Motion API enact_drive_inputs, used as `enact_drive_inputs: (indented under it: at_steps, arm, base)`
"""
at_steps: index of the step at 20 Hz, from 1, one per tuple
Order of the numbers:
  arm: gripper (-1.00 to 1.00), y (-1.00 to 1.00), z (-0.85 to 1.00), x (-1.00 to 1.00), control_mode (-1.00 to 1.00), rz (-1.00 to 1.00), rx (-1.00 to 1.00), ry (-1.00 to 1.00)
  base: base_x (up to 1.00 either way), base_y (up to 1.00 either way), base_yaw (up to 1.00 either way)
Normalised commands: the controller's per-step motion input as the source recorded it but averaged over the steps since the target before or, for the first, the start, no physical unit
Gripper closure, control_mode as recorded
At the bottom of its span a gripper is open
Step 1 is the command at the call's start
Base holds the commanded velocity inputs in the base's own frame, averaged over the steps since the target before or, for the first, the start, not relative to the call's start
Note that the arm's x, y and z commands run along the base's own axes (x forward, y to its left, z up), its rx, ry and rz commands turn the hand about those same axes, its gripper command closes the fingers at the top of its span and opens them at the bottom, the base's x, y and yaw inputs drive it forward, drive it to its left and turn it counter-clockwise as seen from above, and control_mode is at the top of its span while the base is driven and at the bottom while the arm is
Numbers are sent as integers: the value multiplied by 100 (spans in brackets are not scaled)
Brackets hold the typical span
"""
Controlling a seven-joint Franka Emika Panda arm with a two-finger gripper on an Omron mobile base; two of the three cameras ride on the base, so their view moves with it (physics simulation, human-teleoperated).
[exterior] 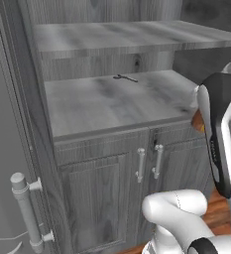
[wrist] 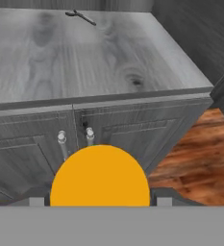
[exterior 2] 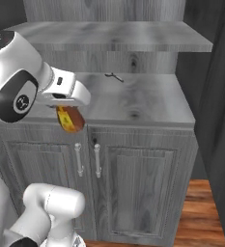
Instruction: Pick the honey bottle and bar from the counter and place them in the cabinets closest to them.
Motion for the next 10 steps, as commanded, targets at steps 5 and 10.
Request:
enact_drive_inputs:
  at_steps: [5, 10]
  arm:
    - [100, 0, -9, 32, -100, 0, 0, -3]
    - [100, 0, -10, 41, -100, 0, 1, -3]
  base:
    - [0, 0, 0]
    - [0, 0, 0]
